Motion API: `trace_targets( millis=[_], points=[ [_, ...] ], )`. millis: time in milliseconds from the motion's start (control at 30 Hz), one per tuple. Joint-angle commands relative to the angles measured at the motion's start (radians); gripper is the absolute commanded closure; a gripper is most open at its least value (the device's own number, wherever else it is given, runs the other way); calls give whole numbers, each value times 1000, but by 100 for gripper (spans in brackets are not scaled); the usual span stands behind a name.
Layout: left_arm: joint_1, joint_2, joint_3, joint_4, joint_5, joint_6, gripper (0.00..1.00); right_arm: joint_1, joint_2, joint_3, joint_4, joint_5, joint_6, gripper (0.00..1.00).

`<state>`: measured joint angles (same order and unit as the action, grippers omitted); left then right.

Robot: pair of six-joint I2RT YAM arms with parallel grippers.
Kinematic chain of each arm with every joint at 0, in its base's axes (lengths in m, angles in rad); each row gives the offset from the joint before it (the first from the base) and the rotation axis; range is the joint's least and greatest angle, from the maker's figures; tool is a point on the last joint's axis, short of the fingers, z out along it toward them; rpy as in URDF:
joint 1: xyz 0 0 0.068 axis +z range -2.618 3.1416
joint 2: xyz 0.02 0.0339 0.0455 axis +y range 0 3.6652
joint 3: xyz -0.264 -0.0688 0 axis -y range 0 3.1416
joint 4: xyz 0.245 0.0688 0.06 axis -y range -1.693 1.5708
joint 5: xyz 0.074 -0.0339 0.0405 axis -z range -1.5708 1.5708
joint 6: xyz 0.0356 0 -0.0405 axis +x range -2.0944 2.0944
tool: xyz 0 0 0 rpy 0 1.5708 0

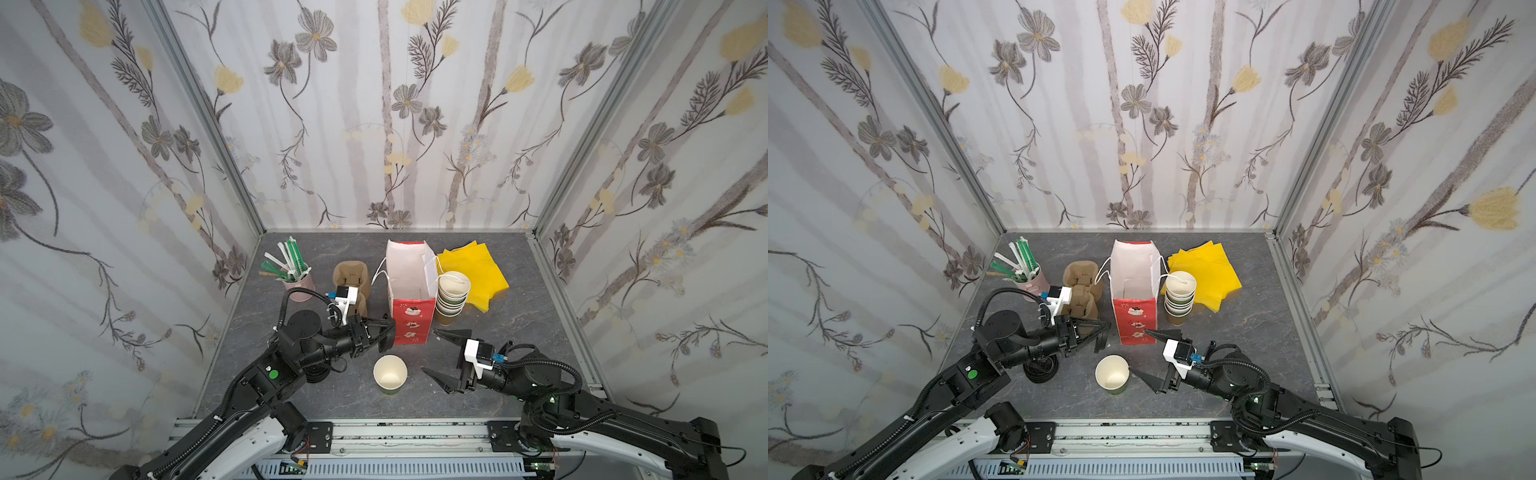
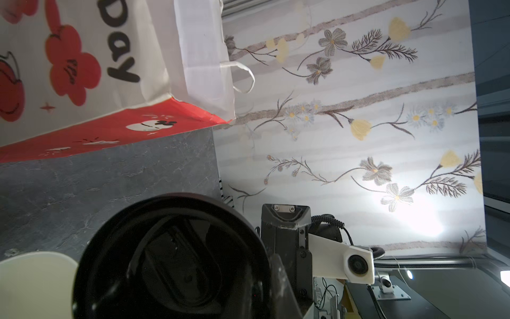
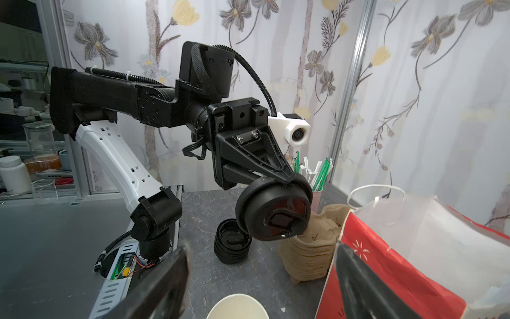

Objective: Pack a coffee takeout order
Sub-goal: Pick up the lid, then close the lid on the coffee cup.

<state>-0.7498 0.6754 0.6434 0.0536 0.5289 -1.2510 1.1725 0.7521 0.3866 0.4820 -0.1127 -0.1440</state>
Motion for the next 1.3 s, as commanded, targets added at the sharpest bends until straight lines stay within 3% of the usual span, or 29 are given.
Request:
trace_targets(
  millis=[0,67,333,633,1267],
  points=[
    [0,-13,-74,285,128,-98,90,2,35,15,92,-61,-153,17],
    [1,-21,-117,374,154,-130,90,2,66,36,62,-70,-202,17],
    [1,-31,-125,382,187,-116,90,4,152,64,16,38,-372,17],
    [1,-17,-133,387,198,-114,92,32,242,95,67,73,-463,12],
    [1,-8,-136,387,195,-115,92,68,327,77,214,137,-570,16]
  ],
)
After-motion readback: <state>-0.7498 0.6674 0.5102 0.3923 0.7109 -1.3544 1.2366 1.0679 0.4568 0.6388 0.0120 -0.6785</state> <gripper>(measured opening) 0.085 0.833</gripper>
